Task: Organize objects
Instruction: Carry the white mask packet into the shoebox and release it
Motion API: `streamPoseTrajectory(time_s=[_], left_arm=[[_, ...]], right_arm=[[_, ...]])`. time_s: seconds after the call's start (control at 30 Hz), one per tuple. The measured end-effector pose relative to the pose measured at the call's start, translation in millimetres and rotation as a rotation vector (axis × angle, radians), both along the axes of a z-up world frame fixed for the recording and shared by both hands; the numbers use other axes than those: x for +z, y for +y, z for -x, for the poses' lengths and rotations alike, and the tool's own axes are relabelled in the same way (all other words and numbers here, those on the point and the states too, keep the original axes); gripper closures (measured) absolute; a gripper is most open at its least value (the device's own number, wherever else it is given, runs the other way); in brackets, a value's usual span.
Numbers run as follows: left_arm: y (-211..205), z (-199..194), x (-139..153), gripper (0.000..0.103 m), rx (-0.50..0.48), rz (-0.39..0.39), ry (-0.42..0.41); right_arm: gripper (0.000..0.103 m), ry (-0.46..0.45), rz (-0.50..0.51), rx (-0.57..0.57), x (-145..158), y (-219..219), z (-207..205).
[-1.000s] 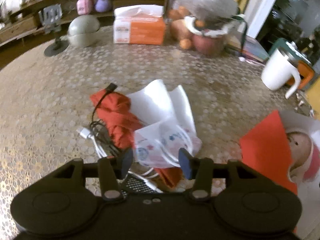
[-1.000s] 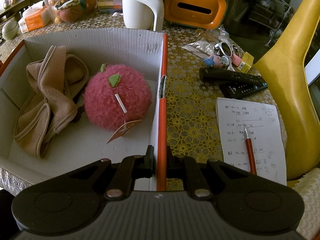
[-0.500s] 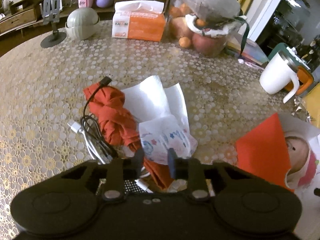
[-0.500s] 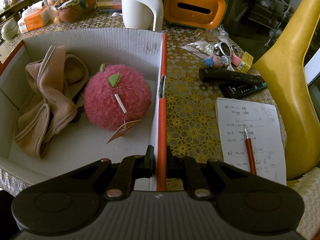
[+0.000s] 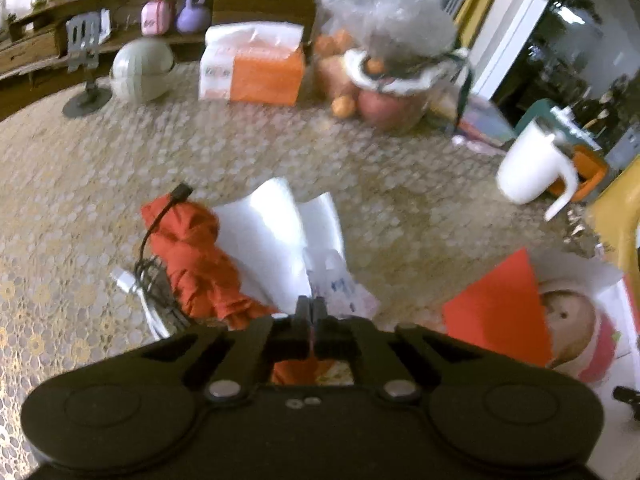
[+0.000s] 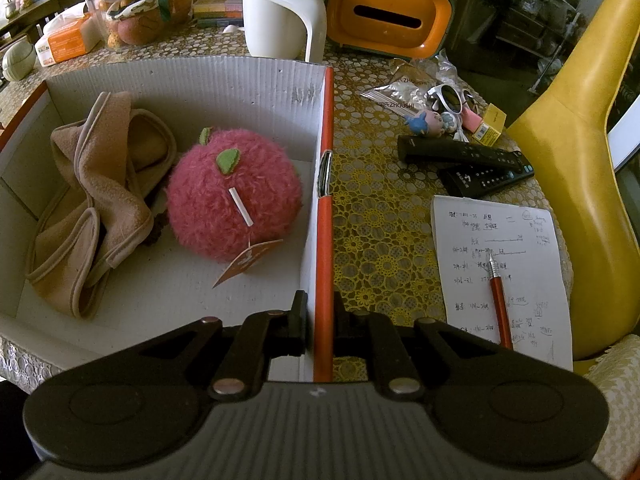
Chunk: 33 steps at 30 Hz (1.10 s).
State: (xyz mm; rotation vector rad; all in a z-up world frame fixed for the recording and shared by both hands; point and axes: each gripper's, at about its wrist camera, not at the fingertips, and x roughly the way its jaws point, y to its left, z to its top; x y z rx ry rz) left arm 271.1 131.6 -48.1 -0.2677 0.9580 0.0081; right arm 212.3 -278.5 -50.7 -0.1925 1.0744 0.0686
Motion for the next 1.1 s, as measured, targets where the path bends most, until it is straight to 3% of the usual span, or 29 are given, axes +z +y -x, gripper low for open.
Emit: streamPoseTrajectory(time_s=[0.23, 0.47, 0.67, 0.83, 1.1], left_arm=[[-17, 5, 38, 0.103, -0.073, 0.0, -0.077], [-46, 21, 94, 0.103, -0.195, 0.028, -0.178], [-89, 41, 130, 0.103, -0.354, 0.038, -0.228], [-134, 55, 135, 0.103, -0.499, 0.052, -0.231], [-199, 68, 109, 0.103, -0.669, 0.083, -0.171]], right_arm=[[0.092, -0.003, 0.001, -0.004, 0, -1, 0], [0.092, -0.005, 0.004, -0.007, 0, 0, 0], [0.092, -0.005, 0.004, -0.006, 0, 0, 0], [0.092, -0.006, 0.002, -0.007, 0, 0, 1], [0.092, -0.007, 0.0, -0.006, 0, 0, 1]])
